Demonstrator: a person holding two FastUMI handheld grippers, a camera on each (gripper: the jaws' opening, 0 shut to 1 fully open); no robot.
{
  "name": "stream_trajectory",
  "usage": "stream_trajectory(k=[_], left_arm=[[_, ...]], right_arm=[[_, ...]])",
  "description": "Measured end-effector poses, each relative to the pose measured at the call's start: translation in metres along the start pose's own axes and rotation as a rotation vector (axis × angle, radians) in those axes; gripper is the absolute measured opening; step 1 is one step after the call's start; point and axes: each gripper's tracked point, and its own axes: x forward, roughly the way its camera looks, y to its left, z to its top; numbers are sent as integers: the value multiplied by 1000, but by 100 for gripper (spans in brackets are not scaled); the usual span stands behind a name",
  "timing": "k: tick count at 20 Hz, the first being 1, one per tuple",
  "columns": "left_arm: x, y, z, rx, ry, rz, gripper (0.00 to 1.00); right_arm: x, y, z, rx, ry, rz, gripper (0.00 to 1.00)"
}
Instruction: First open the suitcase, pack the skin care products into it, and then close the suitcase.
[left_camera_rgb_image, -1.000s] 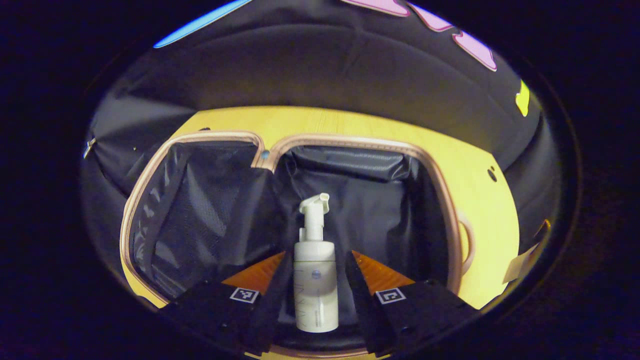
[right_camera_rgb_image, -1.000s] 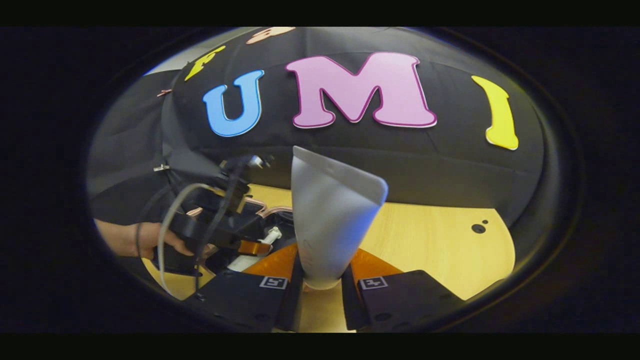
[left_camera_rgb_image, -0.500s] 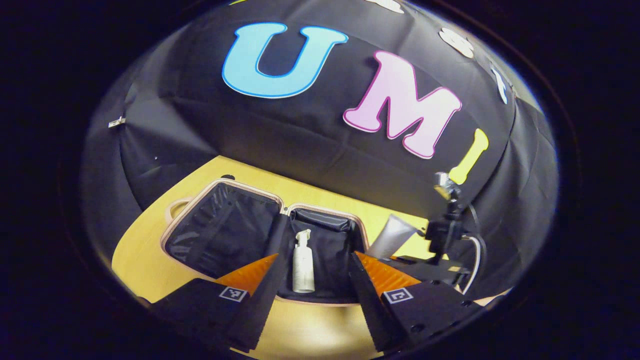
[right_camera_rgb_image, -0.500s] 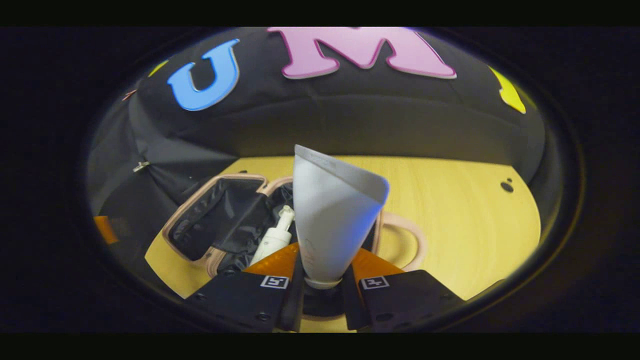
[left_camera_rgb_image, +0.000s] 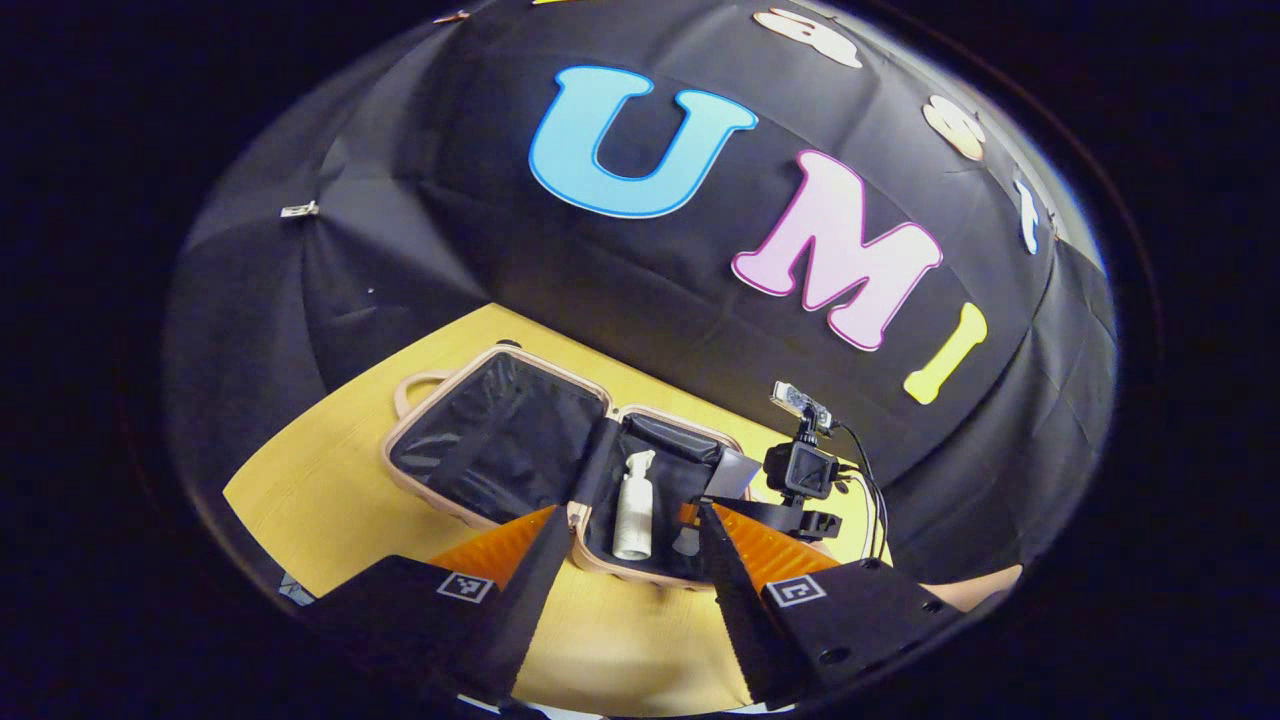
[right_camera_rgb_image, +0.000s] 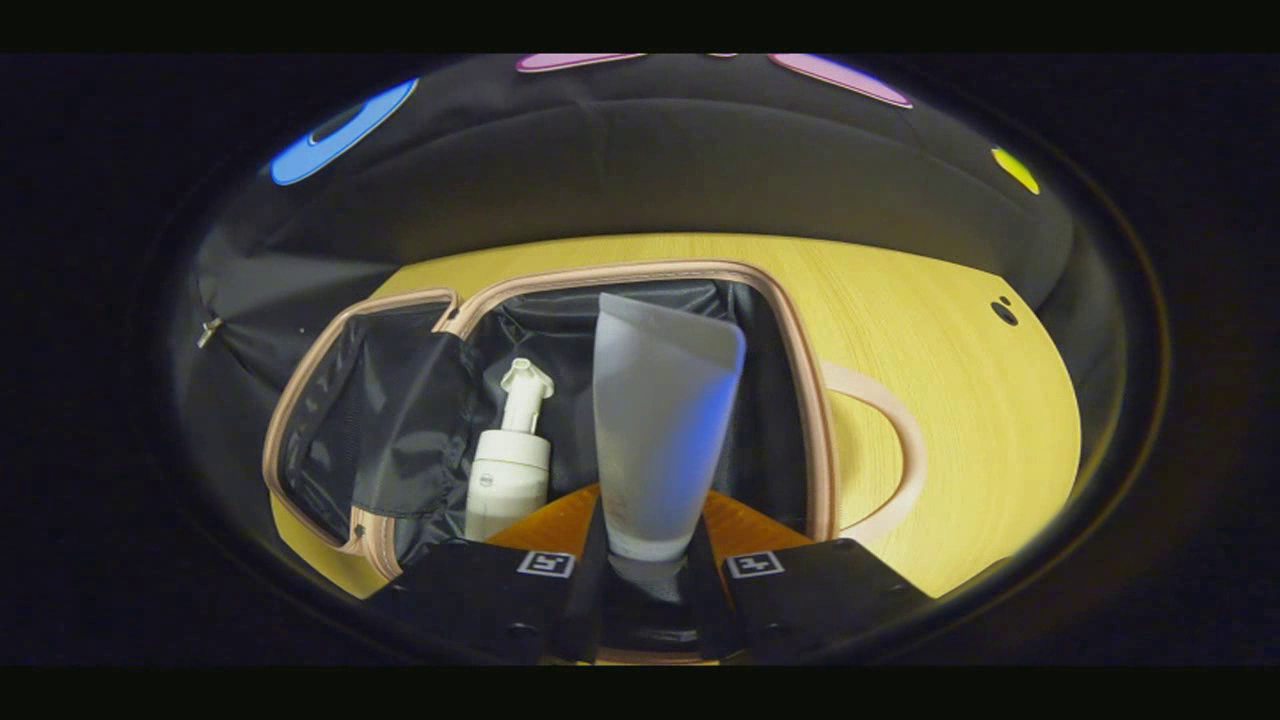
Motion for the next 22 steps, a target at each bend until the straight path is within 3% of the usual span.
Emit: stream_trajectory(k=[5, 6, 7, 8, 10, 11, 12, 13, 15, 18, 20, 22], left_arm=[[9, 41, 13, -5, -17, 50, 85], [16, 58, 21, 18, -35, 71, 89], [23, 81, 31, 45, -53, 105, 96], [30, 105, 38, 66, -57, 146, 96], [43, 152, 53, 100, -43, 235, 96], [52, 172, 62, 120, -38, 261, 96], [63, 192, 72, 146, -46, 286, 96], [75, 210, 82, 180, -47, 296, 96], [102, 247, 92, 234, -31, 321, 96], [145, 282, 79, 303, 47, 265, 96], [166, 301, 75, 265, 56, 279, 92], [185, 317, 85, 200, 51, 294, 97]], right_arm=[[-14, 4, 15, 8, -54, 1, 59], [-22, 8, 18, 9, -72, 20, 55], [-31, 12, 22, 2, -94, 36, 69], [-41, 13, 26, -9, -122, 46, 83], [-68, 13, 36, -30, -201, 64, 99], [-83, 11, 37, -36, -240, 68, 99], [-99, 9, 36, -38, -275, 80, 90], [-115, 9, 32, -42, -302, 94, 98], [-140, 4, 27, -59, -362, 107, 98], [-174, -2, 18, -77, -411, 139, 98], [-194, -9, 5, -105, -404, 160, 98], [-212, -25, -3, -140, -427, 143, 98]])
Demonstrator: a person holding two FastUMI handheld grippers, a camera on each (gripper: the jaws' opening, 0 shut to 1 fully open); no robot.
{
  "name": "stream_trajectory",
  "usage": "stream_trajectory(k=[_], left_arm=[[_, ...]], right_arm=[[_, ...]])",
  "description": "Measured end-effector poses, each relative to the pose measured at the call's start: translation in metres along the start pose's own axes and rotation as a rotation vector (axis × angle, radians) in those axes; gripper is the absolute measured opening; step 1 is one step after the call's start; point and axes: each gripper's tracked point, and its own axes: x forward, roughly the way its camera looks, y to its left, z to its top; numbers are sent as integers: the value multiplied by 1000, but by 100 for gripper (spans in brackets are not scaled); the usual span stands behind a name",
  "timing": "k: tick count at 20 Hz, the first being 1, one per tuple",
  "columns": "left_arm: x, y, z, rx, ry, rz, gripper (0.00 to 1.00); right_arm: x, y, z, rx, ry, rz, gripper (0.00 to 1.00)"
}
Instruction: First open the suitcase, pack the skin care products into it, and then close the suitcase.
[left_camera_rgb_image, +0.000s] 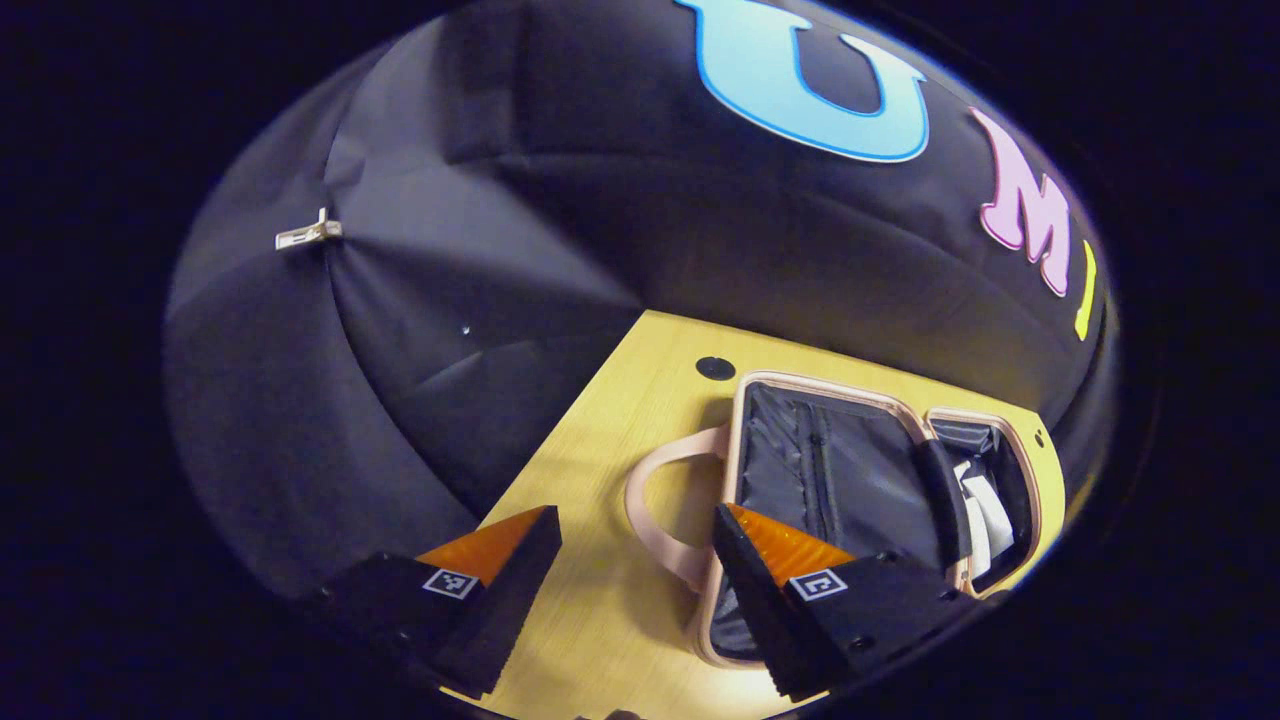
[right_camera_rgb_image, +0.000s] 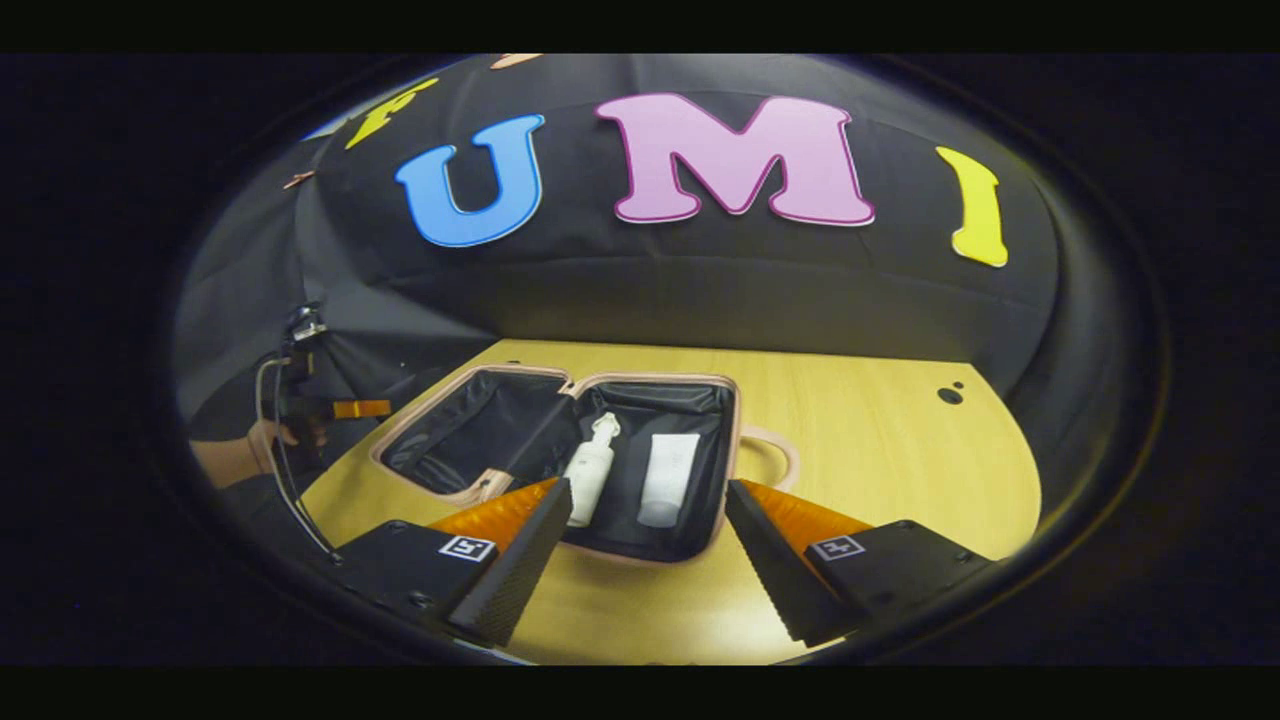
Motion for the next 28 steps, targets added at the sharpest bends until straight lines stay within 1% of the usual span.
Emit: stream_trajectory(k=[1, 2, 3, 4, 5, 6, 8, 9, 10, 11, 12, 13, 14, 15, 17, 20, 22, 23, 24, 25, 26, 27, 28], left_arm=[[15, -1, -1, -18, 26, -19, 97], [29, -14, -5, -15, 70, -41, 96], [38, -13, -7, 5, 99, -32, 96], [48, -5, -9, 29, 126, -8, 97], [59, -3, -12, 42, 158, -3, 96], [69, -5, -20, 45, 205, -22, 95], [78, -6, -32, 3, 283, -68, 95], [80, -6, -40, -21, 325, -72, 86], [87, -2, -36, -16, 295, -76, 82], [87, -8, -38, -33, 312, -108, 77], [83, -14, -40, -40, 325, -113, 72], [86, -17, -36, -41, 312, -108, 39], [91, -17, -41, -38, 310, -93, 34], [89, -15, -38, -28, 291, -76, 24], [82, -14, -34, -2, 276, -41, 19], [59, -22, -3, 47, 196, -39, 17], [34, -28, 24, 105, 138, -22, 13], [19, -35, 43, 134, 95, -21, 9], [1, -44, 60, 158, 47, -29, 8], [-24, -58, 77, 177, 5, -47, 3], [-52, -73, 91, 186, -32, -63, 7], [-80, -90, 107, 185, -64, -94, 7], [-111, -120, 125, 179, -106, -143, 7]], right_arm=[[-10, -6, -4, -14, -4, -14, 98], [-19, -9, -14, -16, 21, -24, 97], [-26, -9, -25, -7, 40, -36, 98], [-31, -10, -32, 14, 51, -50, 97], [-36, -8, -39, 41, 65, -53, 98], [-40, -5, -47, 58, 81, -46, 98], [-47, -4, -61, 26, 108, -44, 97], [-51, -9, -65, 4, 118, -52, 98], [-54, -12, -70, -1, 124, -56, 98], [-54, -15, -73, 5, 127, -65, 98], [-54, -19, -78, 16, 134, -72, 98], [-54, -22, -81, 22, 142, -81, 98], [-54, -28, -83, 24, 147, -92, 98], [-55, -33, -83, 26, 150, -102, 98], [-54, -41, -80, 34, 140, -115, 98], [-57, -45, -74, 29, 128, -110, 98], [-57, -47, -66, 40, 111, -98, 98], [-58, -49, -63, 43, 104, -98, 98], [-60, -53, -57, 49, 89, -97, 98], [-60, -54, -52, 56, 74, -90, 98], [-61, -58, -48, 58, 68, -85, 98], [-63, -63, -46, 59, 64, -85, 98], [-65, -69, -43, 62, 60, -83, 98]])
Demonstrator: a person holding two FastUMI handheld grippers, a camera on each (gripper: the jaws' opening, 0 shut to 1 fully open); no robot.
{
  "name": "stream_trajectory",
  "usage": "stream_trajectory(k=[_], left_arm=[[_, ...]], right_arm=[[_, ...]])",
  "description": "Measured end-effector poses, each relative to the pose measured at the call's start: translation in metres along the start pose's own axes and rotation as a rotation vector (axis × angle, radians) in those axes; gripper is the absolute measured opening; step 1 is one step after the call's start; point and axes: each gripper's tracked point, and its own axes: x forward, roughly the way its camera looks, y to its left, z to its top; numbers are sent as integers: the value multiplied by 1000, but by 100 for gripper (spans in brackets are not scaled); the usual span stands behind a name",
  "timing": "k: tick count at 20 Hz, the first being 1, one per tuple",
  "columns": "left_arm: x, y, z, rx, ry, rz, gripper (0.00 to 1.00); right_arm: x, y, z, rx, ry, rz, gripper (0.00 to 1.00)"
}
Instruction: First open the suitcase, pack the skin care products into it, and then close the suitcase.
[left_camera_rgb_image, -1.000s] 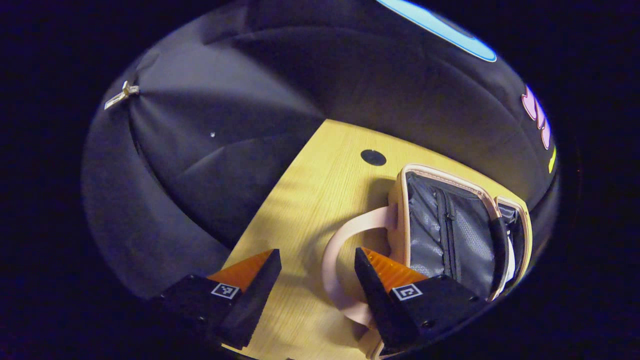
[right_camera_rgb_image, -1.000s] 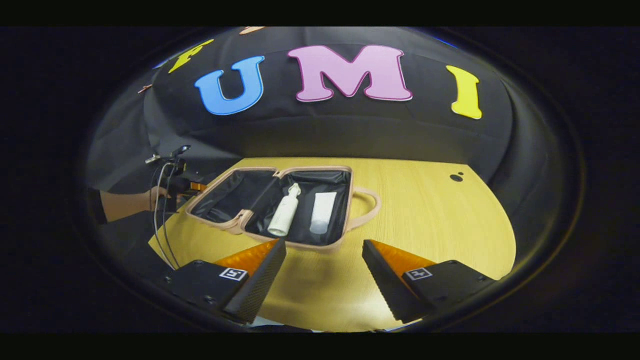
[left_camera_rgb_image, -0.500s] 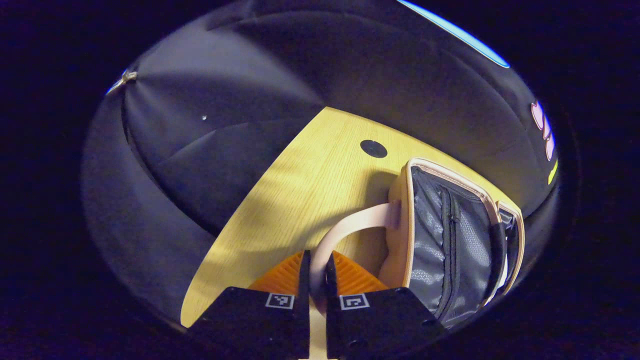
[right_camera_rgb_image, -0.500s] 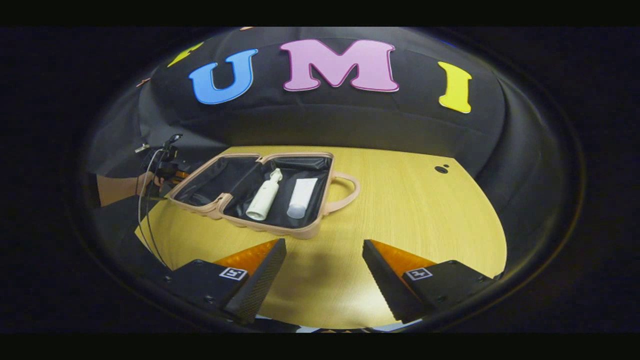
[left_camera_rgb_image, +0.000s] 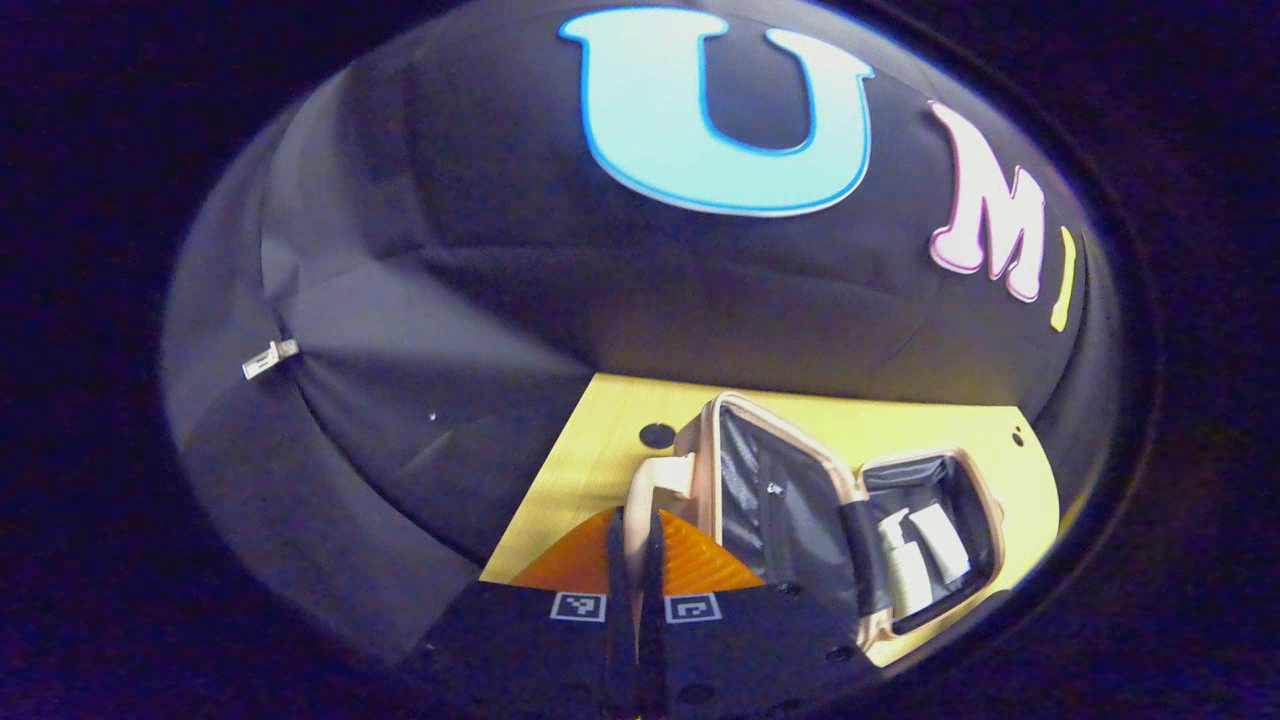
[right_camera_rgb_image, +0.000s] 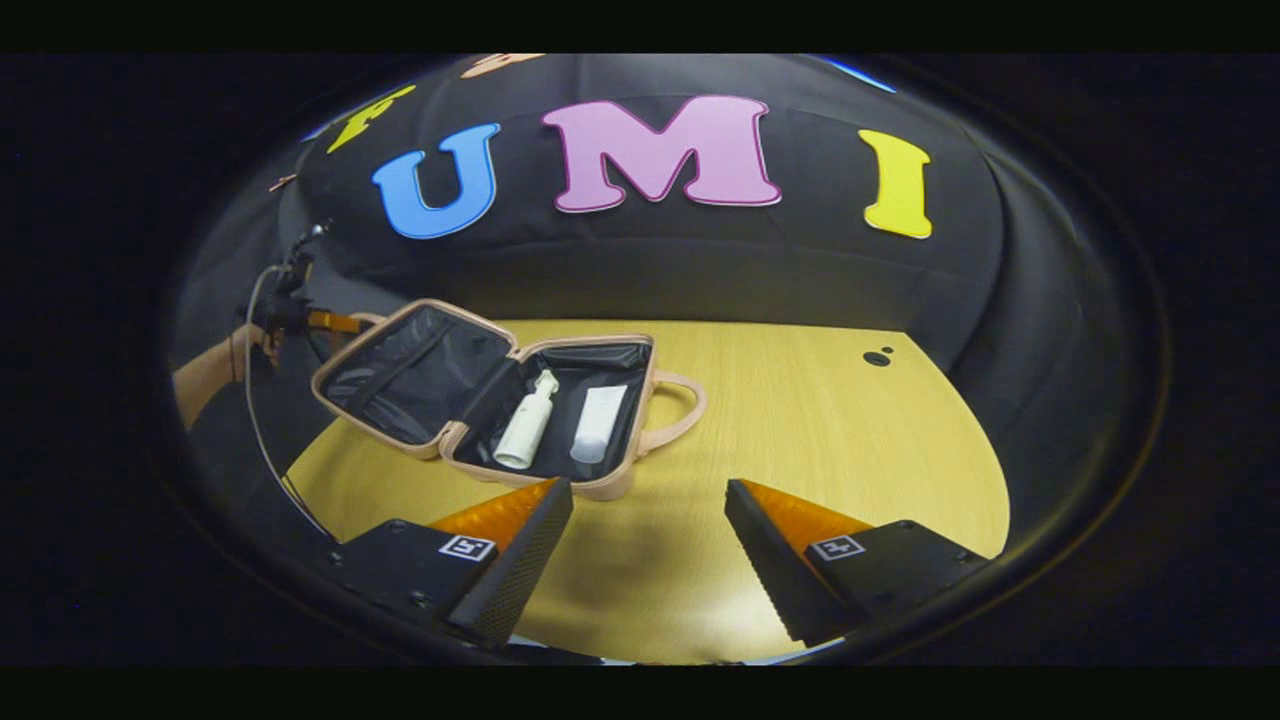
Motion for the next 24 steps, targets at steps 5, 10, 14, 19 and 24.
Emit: stream_trajectory(k=[5, 10, 14, 19, 24], left_arm=[[-59, -149, 36, -1, -101, -153, 6], [-57, -286, 30, -82, -169, -269, 7], [-15, -396, -32, -83, -76, -390, 7], [51, -453, -129, -17, 113, -379, 8], [56, -465, -155, 69, 171, -380, 20]], right_arm=[[-7, -49, 16, 33, -34, -28, 98], [-18, -102, 20, 95, -54, -61, 98], [-24, -134, 21, 50, -69, -81, 98], [-27, -158, -1, 60, -26, -89, 98], [-19, -176, 4, 76, -63, -109, 98]])
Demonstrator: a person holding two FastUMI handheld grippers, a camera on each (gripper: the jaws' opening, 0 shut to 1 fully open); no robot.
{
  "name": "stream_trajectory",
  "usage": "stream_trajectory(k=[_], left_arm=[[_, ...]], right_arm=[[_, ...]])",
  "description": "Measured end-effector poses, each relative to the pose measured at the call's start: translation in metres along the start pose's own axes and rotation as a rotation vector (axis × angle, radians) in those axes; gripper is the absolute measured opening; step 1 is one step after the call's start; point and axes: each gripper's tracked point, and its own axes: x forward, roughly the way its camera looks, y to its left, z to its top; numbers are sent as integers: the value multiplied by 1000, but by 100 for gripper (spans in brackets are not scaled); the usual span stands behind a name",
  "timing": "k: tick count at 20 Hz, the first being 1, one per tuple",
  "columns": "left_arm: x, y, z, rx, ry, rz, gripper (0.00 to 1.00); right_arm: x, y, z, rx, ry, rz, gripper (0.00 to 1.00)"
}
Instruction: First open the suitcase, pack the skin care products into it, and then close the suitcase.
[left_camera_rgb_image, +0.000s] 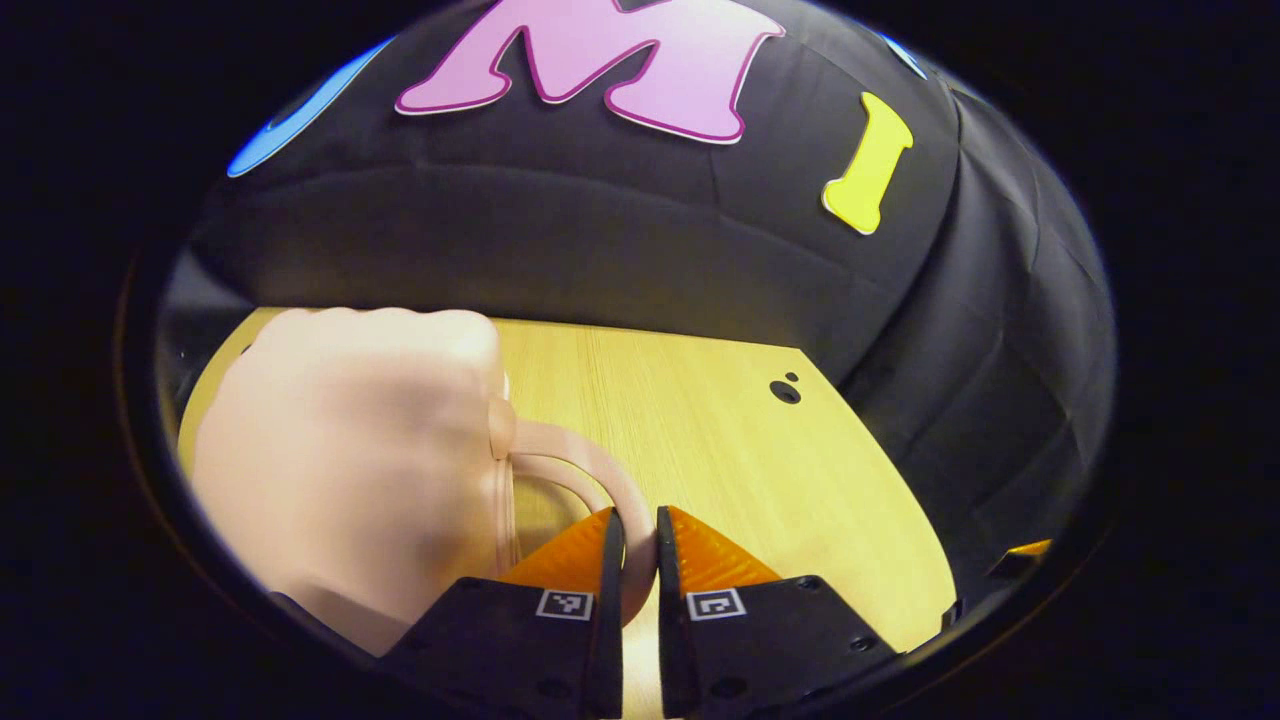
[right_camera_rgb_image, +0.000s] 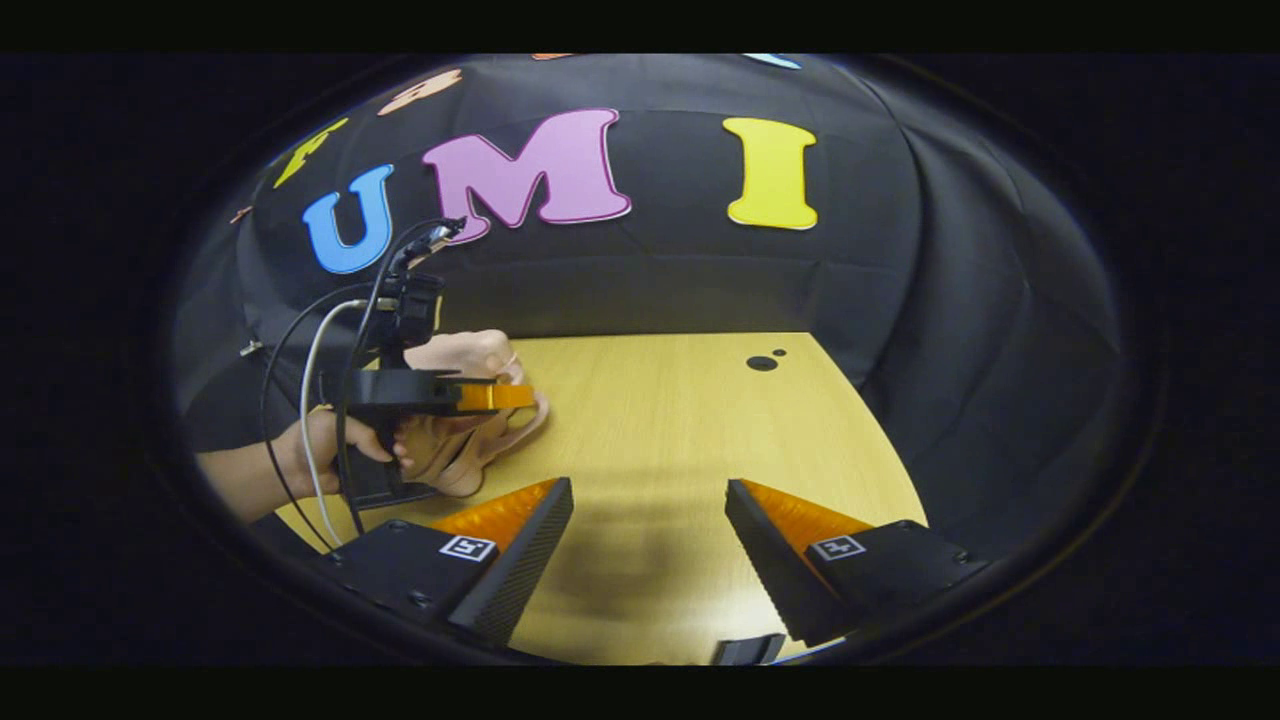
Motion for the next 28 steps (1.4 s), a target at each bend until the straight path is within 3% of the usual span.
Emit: stream_trajectory(k=[2, 5, 9, 15, 20, 28], left_arm=[[-24, -15, 20, 22, -71, -43, 35], [-84, -12, 58, 88, -221, -21, 100], [-173, 2, 93, 83, -367, 56, 96], [-321, 70, 109, 16, -526, 174, 96], [-373, 107, 84, 85, -540, 236, 96], [-415, 97, 56, 108, -568, 185, 96]], right_arm=[[1, 1, 14, -3, -40, 1, 97], [-3, 10, 31, -31, -90, 3, 98], [-24, 41, 55, -23, -141, 26, 98], [-86, 93, 114, -34, -290, 35, 98], [-148, 135, 138, -13, -401, 43, 97], [-196, 158, 115, -24, -471, 8, 97]])
